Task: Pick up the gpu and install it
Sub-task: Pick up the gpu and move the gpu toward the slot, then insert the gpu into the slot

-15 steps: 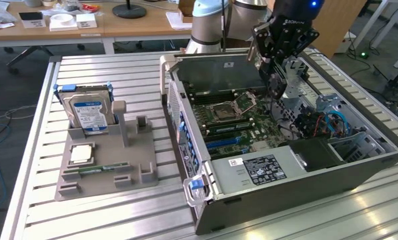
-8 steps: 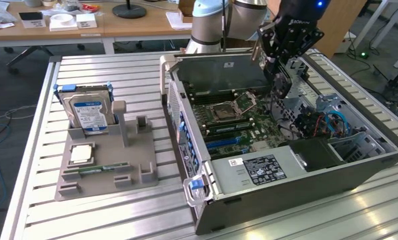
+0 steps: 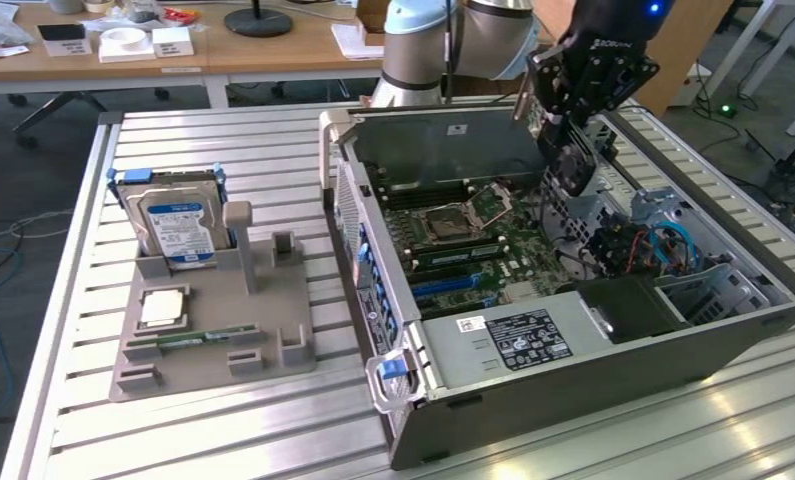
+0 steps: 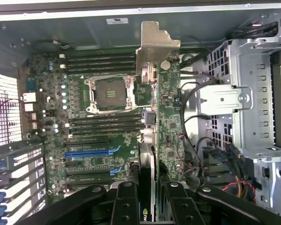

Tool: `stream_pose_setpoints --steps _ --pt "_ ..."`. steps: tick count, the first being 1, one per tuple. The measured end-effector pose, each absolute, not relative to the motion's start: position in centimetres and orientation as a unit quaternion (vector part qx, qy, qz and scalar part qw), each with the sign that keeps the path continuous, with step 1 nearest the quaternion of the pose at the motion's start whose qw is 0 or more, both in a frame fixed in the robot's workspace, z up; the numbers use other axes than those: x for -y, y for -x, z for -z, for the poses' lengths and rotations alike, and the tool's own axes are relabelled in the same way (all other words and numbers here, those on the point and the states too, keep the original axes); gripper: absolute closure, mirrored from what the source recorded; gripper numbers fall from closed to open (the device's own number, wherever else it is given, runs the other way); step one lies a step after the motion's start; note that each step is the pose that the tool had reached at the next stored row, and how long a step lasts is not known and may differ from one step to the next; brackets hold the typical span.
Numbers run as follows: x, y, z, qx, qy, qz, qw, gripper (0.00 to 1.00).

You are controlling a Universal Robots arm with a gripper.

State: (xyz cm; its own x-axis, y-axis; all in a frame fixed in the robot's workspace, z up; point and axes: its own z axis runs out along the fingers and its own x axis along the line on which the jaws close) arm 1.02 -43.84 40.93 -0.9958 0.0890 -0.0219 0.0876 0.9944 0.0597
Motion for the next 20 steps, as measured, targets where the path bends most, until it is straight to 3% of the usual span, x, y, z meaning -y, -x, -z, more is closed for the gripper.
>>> stream_pose_setpoints --steps 20 --pt "43.85 -2.05 -40.93 -0.999 -0.044 -0.029 0.012 0.74"
